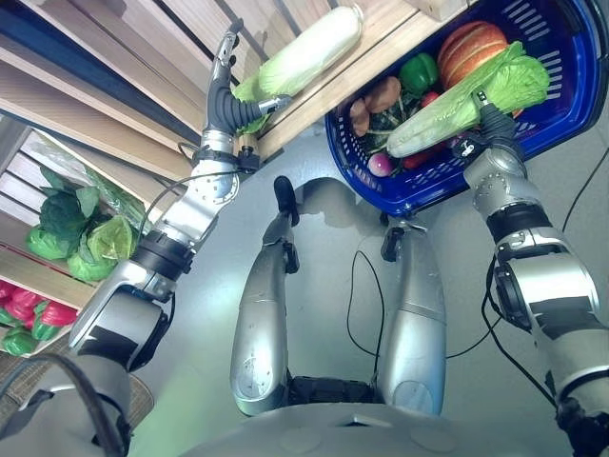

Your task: Pick up fruits and vegetables into the basket

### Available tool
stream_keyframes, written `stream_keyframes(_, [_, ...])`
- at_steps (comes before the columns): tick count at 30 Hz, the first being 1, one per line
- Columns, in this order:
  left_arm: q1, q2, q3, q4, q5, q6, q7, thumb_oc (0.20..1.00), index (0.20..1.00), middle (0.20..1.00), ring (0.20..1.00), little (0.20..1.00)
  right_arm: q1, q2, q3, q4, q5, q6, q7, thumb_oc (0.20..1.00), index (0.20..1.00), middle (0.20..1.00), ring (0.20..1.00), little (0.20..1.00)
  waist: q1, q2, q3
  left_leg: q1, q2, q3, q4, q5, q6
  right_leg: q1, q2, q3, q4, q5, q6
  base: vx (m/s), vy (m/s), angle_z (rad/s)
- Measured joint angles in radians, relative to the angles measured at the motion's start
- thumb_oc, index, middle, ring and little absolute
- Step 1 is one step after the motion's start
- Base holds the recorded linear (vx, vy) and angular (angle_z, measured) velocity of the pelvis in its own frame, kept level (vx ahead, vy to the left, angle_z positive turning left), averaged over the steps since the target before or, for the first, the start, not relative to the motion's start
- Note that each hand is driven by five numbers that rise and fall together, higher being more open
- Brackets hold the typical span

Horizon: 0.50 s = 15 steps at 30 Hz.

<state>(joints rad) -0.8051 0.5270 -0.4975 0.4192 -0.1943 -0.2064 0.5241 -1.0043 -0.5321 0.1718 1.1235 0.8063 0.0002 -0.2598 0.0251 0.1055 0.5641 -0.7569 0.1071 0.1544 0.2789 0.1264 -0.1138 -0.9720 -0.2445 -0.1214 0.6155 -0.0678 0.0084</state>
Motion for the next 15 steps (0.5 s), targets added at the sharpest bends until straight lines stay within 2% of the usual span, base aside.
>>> stream_keyframes(2, [-0.026,0.0,-0.022,0.043,-0.001,0.022,0.012,1.0,1.0,1.0,1.0,1.0,-0.007,0.001,-0.001,0.048,0.004,0.024,0.01,0.2,0.2,0.2,0.2,0.2,-0.002,0.0,0.0,-0.018,0.0,-0.006,0.015,-0.003,0.002,-0.012,-0.002,0.0,0.007,0.002,-0.003,0.02,0.012,0.04])
stream_keyframes(3, [-0.038,0.0,-0.03,0.065,-0.001,0.034,0.02,1.0,1.0,1.0,1.0,1.0,-0.01,-0.004,-0.004,0.064,0.02,0.032,0.012,0.57,0.57,0.57,0.57,0.57,-0.004,0.0,0.0,-0.025,-0.001,-0.009,0.021,-0.004,0.002,-0.016,-0.004,0.0,0.011,0.002,-0.003,0.02,0.006,0.06])
stream_keyframes(4, [-0.046,0.0,-0.033,0.084,-0.002,0.049,0.027,1.0,1.0,1.0,1.0,1.0,-0.018,-0.013,-0.007,0.077,0.032,0.053,0.013,1.0,1.0,1.0,1.0,1.0,-0.004,0.0,0.0,-0.031,-0.001,-0.011,0.031,-0.007,0.002,-0.019,-0.004,0.0,0.014,0.001,-0.004,0.01,0.009,0.04])
stream_keyframes(6, [-0.061,0.0,-0.039,0.117,0.0,0.08,0.037,1.0,1.0,1.0,1.0,1.0,-0.038,-0.019,-0.009,0.089,0.034,0.087,0.012,1.0,1.0,1.0,1.0,1.0,-0.006,0.0,0.0,-0.037,0.0,-0.011,0.038,-0.008,0.003,-0.023,-0.004,0.001,0.013,-0.002,0.001,0.0,0.0,0.0])
stream_keyframes(8, [-0.079,0.001,-0.047,0.14,0.001,0.115,0.046,1.0,1.0,1.0,1.0,1.0,-0.049,-0.018,-0.005,0.089,0.016,0.095,0.001,1.0,1.0,1.0,1.0,1.0,-0.006,0.0,0.0,-0.047,0.0,-0.01,0.046,-0.01,0.003,-0.034,-0.004,0.005,0.017,-0.001,0.001,0.0,0.0,0.0])
stream_keyframes(15, [-0.133,0.0,-0.057,0.269,0.011,0.21,0.062,1.0,1.0,1.0,1.0,1.0,-0.059,-0.001,0.042,0.043,-0.145,0.058,-0.054,1.0,1.0,1.0,1.0,1.0,-0.036,0.0,0.0,-0.067,0.0,-0.007,0.049,-0.012,0.004,-0.056,-0.001,0.013,0.016,0.0,0.0,0.0,0.039,-0.01])
